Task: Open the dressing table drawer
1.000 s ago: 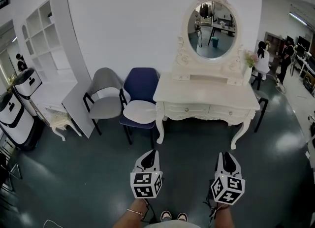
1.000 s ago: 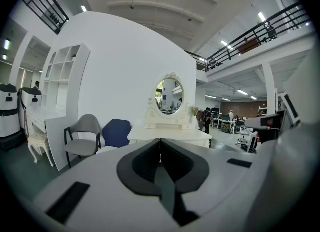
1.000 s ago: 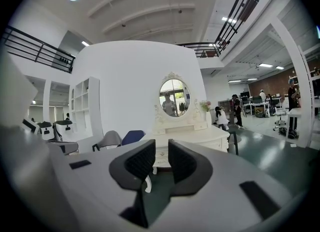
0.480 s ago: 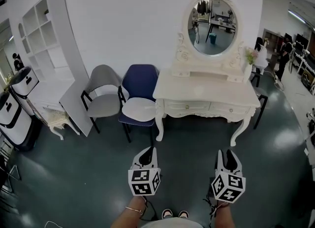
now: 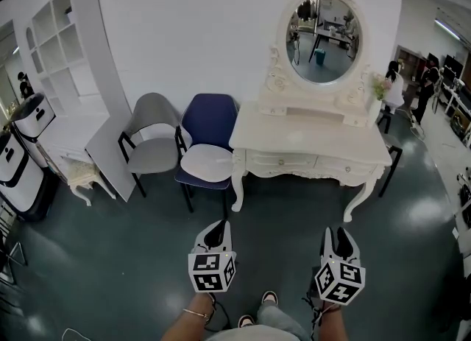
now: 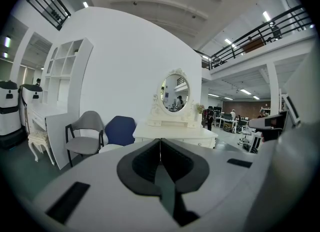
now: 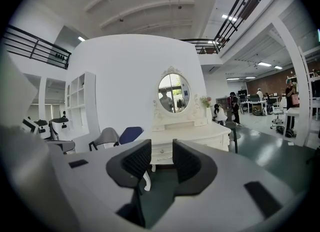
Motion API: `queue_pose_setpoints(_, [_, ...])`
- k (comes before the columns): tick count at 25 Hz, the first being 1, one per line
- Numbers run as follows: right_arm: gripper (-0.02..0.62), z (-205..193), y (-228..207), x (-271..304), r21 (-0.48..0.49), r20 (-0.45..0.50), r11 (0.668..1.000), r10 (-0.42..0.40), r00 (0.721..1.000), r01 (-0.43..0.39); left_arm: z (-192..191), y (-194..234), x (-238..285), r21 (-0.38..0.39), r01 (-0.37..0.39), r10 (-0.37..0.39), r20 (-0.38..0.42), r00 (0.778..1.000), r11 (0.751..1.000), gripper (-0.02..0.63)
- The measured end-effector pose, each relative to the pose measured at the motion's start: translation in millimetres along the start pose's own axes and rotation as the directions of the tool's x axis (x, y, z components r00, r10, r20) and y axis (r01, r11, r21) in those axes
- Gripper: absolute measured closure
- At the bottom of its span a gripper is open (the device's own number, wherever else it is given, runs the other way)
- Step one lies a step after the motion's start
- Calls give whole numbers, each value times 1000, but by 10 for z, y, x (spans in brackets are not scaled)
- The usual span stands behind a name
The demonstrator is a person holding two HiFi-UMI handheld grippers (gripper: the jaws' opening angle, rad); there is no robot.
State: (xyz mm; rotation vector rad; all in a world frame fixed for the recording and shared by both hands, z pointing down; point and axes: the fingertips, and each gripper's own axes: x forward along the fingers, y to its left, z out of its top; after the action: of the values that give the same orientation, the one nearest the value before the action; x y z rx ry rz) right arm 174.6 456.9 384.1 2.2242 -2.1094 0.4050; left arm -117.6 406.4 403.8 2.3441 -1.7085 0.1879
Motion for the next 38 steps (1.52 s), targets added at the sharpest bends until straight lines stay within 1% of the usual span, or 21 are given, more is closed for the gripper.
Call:
queue_pose_setpoints(4, [460, -7, -3, 270, -4, -12, 1000, 13, 1000, -13, 3, 80, 202, -5, -17, 17, -7, 1000, 1000, 586])
queue_pose_setpoints(8, [462, 28, -44, 651, -1, -22, 999, 35, 999, -35, 62, 109, 512, 10, -33, 33, -9, 999, 999, 586])
queue_pose_setpoints(12, [463, 145, -96, 1103, -2, -25, 998, 60, 998, -60, 266, 125, 912, 25, -51, 50, 7, 999, 998, 586])
queue_pose_setpoints(17, [465, 373, -255, 1688, -6, -21, 997, 75, 997, -75, 506, 80, 1445, 25, -67, 66, 20, 998, 997, 587])
queue_pose_setpoints(23, [465, 542, -433, 2325, -4, -24, 996, 92, 995, -93, 663, 35, 2049, 21, -82, 81, 22, 996, 996, 586])
queue_pose_setpoints(27, [465, 619, -524, 2647, -12, -32, 994, 107, 994, -107, 740, 29, 2398, 7, -96, 96, 22, 995, 995, 586])
queue_pose_setpoints(30, [468, 659, -605, 2852, -12, -38, 994, 112, 993, -112, 760, -17, 2615, 0, -95, 95, 16, 995, 996, 587])
queue_pose_setpoints(34, [468, 670, -664, 3053, -3, -45, 993, 122, 992, -122, 675, -47, 2817, 4, -96, 96, -15, 995, 995, 586])
queue_pose_setpoints(38, [468, 618, -742, 3198, 24, -54, 994, 112, 992, -111, 648, -18, 2955, 16, -103, 104, -34, 994, 995, 586])
